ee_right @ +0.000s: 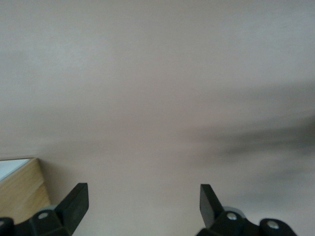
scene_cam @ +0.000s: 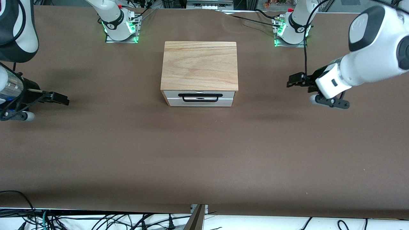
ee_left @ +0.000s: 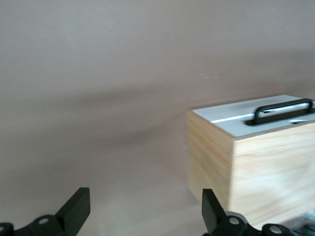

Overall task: Pull top drawer with both arms simultaneously
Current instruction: 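Move the left gripper and the right gripper toward the drawer handle, then close the left gripper and the right gripper on the black handle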

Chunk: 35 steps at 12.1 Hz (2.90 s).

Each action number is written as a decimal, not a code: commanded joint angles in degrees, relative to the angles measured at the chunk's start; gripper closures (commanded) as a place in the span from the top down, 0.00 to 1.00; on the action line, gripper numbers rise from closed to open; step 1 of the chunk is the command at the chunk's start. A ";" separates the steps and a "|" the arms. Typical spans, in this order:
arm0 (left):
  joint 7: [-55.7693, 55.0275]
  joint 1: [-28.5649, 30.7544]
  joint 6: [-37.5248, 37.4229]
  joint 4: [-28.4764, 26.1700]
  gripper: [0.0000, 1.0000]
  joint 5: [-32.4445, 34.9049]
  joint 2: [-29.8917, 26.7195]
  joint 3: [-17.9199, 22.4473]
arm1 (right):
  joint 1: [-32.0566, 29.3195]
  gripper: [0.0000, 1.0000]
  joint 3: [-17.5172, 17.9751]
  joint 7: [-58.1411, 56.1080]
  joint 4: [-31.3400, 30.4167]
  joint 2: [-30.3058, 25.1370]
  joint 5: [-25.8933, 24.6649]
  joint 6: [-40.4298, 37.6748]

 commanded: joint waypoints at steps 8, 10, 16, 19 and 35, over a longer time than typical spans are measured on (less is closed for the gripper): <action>10.68 -7.70 12.01 1.43 1.00 -33.67 16.58 0.09 | -3.06 1.00 0.04 -25.22 -4.11 15.60 47.32 0.26; 18.60 -8.05 12.90 1.43 1.00 -43.25 19.83 0.09 | -3.51 1.00 0.04 -38.33 -7.01 19.21 58.59 -0.36; 34.69 -11.74 14.48 1.43 1.00 -61.12 26.17 0.18 | -2.81 1.00 4.16 -50.07 -7.20 23.45 71.11 -0.27; 50.13 -11.57 14.13 1.34 1.00 -61.75 30.12 0.09 | -1.06 1.00 5.39 -54.88 -7.29 24.93 77.07 -0.44; 59.41 -10.70 9.39 -5.17 0.24 -69.23 31.63 -2.28 | 12.39 1.00 5.84 -65.63 -16.78 28.89 94.84 -4.15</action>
